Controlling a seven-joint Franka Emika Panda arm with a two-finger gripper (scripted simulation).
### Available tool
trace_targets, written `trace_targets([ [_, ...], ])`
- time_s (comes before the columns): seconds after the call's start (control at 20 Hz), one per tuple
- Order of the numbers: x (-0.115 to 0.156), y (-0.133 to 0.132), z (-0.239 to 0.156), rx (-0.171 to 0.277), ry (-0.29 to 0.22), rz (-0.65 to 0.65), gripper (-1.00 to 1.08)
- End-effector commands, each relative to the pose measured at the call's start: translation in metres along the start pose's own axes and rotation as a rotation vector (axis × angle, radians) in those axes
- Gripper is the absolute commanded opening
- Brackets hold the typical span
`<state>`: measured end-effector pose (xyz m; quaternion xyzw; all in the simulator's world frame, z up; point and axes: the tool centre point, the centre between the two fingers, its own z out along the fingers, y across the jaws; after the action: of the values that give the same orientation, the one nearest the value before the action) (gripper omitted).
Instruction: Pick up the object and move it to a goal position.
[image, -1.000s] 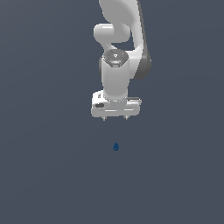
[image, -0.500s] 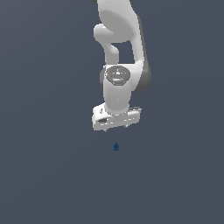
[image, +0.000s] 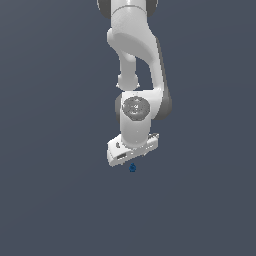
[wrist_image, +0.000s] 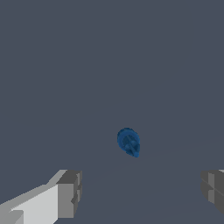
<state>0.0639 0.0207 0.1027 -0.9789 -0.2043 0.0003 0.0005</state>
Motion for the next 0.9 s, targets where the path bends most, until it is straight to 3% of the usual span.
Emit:
trace_targets([
  [0.0,0.004,0.002,0.006,-0.001,0.001,-0.028,1.00],
  [0.45,0.006,0.003,0.013,-0.001,0.000,-0.043,1.00],
  [0.85,0.006,0.002,0.051,-0.001,0.000,-0.047,1.00],
])
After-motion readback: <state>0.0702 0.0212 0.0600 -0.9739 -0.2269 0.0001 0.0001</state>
